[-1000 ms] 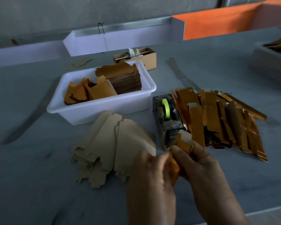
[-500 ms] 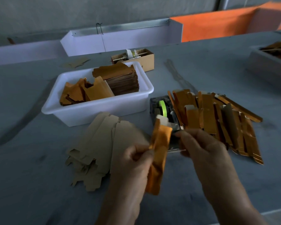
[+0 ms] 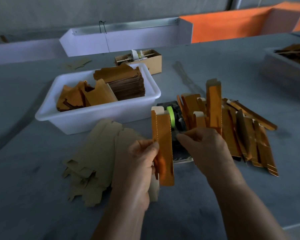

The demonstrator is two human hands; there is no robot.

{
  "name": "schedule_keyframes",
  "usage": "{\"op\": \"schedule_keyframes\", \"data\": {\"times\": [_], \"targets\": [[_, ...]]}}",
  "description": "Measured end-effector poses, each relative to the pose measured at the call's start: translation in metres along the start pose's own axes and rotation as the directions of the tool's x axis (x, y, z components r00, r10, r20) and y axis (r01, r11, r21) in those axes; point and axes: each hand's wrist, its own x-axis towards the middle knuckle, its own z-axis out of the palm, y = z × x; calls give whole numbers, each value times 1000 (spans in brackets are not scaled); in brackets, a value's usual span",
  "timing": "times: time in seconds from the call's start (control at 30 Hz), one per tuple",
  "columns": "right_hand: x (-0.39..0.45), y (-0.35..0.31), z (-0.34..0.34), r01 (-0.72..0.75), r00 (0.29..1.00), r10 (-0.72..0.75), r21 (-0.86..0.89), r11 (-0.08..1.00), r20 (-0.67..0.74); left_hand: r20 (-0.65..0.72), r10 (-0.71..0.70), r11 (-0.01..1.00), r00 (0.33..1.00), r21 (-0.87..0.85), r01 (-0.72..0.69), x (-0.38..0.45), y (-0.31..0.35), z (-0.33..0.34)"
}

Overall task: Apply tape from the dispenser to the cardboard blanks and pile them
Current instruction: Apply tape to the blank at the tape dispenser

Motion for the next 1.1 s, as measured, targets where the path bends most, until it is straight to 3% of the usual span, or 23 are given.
{"op": "schedule_keyframes", "data": {"times": [0.27, 0.33, 0.43, 0.47, 0.57, 0.73, 0.9, 1.1], "targets": [[5, -3, 6, -34, 999, 35, 104, 994, -6, 1, -52, 997, 999, -50, 52, 3, -3, 8], [1, -1, 8, -79, 997, 79, 305, 949, 12, 13, -39, 998, 999, -38, 40, 1, -4, 8], [-6, 1, 6, -155, 988, 136, 600, 785, 78, 6, -18, 999, 1000, -37, 18, 0, -7, 5], [-8, 3, 5, -134, 990, 130, 586, 799, 50, -2, -18, 999, 1000, -44, 18, 0, -7, 4], [-15, 7, 3, -50, 994, 77, 313, 948, -75, -10, -19, 998, 1000, -65, 18, 2, -8, 0], [-22, 11, 7, 9, 989, 6, 97, 995, -151, 16, 64, 994, 998, -93, -62, 0, -4, 3], [-25, 12, 12, 28, 980, -28, -6, 1000, -199, 99, 158, 987, 982, -11, -158, -1, 0, 13], [-30, 15, 19, 71, 972, -64, 21, 997, -227, 119, 130, 982, 984, 125, -145, 4, -3, 17]]}}
